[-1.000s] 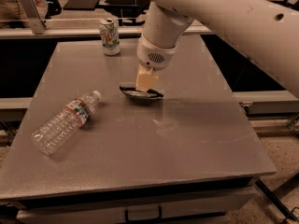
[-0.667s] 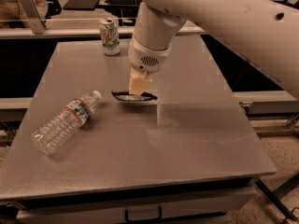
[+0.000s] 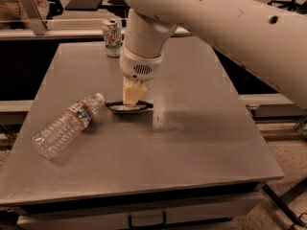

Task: Move rxbar chocolate near water bottle

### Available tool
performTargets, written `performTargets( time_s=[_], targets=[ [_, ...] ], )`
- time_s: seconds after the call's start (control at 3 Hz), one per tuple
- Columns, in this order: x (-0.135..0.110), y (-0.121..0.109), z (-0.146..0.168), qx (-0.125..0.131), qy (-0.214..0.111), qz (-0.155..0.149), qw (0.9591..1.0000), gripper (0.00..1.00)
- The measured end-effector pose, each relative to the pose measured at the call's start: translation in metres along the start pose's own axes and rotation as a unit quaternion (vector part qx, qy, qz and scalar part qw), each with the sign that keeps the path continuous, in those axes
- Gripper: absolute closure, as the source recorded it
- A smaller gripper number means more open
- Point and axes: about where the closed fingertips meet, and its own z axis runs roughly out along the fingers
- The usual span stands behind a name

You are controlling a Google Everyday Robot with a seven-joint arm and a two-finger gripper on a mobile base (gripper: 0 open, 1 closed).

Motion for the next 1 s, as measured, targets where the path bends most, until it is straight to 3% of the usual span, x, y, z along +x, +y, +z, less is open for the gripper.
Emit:
performTargets(
  time_s=[0.67,1.0],
  targets=[
    [-0.0049,0.0053,0.0062,-0.012,0.000,-0.006,0.9999,0.15],
    [-0.0057,0.0056,0.0064,-0.011,0.000,-0.007,0.9999,0.00]
  ],
)
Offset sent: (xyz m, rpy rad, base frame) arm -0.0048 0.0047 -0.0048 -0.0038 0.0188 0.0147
